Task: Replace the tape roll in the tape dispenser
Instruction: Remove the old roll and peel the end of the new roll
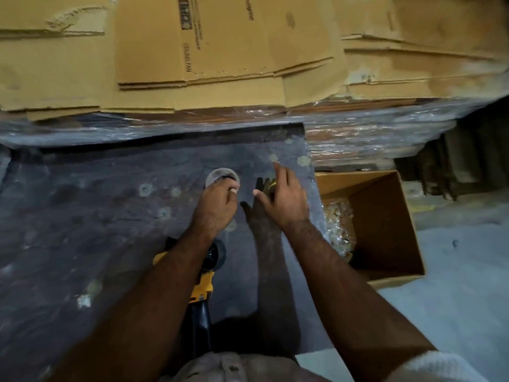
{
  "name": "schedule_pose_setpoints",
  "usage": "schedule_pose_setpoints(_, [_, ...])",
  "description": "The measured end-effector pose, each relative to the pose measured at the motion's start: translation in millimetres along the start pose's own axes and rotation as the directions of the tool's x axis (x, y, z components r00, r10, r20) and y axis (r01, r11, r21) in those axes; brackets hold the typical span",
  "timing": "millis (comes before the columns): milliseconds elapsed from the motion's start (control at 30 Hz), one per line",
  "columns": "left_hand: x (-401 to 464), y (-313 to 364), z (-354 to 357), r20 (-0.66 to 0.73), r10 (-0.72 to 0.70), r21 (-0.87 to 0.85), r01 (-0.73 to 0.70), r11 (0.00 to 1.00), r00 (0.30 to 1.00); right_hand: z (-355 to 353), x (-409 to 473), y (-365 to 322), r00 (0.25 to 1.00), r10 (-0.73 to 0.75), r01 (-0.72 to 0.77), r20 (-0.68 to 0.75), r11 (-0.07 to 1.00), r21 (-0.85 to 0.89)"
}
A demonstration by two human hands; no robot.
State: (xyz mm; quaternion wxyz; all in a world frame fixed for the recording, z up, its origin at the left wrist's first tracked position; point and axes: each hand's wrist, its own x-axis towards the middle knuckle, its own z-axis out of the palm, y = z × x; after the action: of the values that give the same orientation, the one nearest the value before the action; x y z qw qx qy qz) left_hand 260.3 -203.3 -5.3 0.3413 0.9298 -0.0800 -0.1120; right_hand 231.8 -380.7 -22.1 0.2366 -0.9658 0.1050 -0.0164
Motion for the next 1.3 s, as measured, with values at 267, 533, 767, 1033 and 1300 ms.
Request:
schedule_pose_setpoints(267, [-22.7,-7.2,3.3,0.071,0.018,0.230,-0.034,0.973,0.997,14.4,-12.3,19.7,0.975,0.046,0.004,0.218,0.975,-0.224])
schedule_pose_setpoints(533, [-47.9,-28.9,-32.1,0.010,0.045,0.154,-0.046,0.987,0.999,5.5,-26.7,-7.5,0.991,-0.018,0.032,0.129,0.994,-0.106])
schedule_pose_setpoints(767, [-76.4,-47.9,-86.5,0.066,0.221,0.198,-0.230,0.953,0.973,-6.5,-64.4,-85.9,0.978,-0.031,-0.082,0.204,0.846,0.526])
schedule_pose_setpoints(1033, [-152.0,-98.1,-170.4,-0.096,0.155,-0.338,-0.179,0.924,0.983,-9.6,-140.4,-194.3,0.905,-0.206,-0.257,0.371,0.429,0.866])
schedule_pose_setpoints(1300, [-199.5,-123.3,-205.6,-0.180,0.251,-0.352,-0.301,0.886,0.951,-8.3,-205.4,-249.1,0.923,-0.168,-0.243,0.345,0.441,0.864])
